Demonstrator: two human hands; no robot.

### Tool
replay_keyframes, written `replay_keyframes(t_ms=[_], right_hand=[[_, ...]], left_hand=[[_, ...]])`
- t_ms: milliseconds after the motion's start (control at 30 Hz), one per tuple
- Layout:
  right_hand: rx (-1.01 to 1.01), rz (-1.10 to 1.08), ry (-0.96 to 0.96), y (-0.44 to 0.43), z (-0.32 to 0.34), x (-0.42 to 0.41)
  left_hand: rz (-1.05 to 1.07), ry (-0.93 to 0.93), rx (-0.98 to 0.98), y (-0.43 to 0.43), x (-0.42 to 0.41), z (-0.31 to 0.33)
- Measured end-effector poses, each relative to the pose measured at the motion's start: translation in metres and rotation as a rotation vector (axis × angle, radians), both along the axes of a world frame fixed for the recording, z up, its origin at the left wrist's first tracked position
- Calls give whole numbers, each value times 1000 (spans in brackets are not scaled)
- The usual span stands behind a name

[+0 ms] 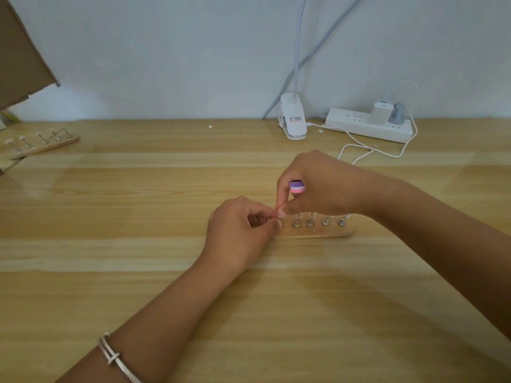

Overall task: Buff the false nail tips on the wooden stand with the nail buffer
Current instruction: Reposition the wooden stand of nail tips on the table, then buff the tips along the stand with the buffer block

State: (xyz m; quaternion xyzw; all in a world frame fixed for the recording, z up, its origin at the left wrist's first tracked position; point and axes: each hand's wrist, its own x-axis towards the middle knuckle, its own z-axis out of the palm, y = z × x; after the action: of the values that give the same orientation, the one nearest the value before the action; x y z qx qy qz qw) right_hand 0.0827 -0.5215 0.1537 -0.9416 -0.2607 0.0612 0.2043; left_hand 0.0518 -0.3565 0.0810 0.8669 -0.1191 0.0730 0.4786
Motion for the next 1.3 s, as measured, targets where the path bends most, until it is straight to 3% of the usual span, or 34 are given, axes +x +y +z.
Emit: replay_keyframes(t_ms=[167, 400, 600, 800, 1300], right_hand=[[270, -217, -25, -29, -6, -8], [123, -189, -138, -30, -25, -32], [164, -131, -245, -31, -35, -35], [192, -68, -469, -29, -44, -43], [181, -19, -694, -36, -65, -63]], left_hand=[[-30, -44, 61, 1, -5, 5], [-28, -31, 72, 1, -9, 10], [-14, -52, 115, 1, -10, 7], [-26, -72, 150, 1, -8, 6], [-85, -29, 235, 4, -8, 11]])
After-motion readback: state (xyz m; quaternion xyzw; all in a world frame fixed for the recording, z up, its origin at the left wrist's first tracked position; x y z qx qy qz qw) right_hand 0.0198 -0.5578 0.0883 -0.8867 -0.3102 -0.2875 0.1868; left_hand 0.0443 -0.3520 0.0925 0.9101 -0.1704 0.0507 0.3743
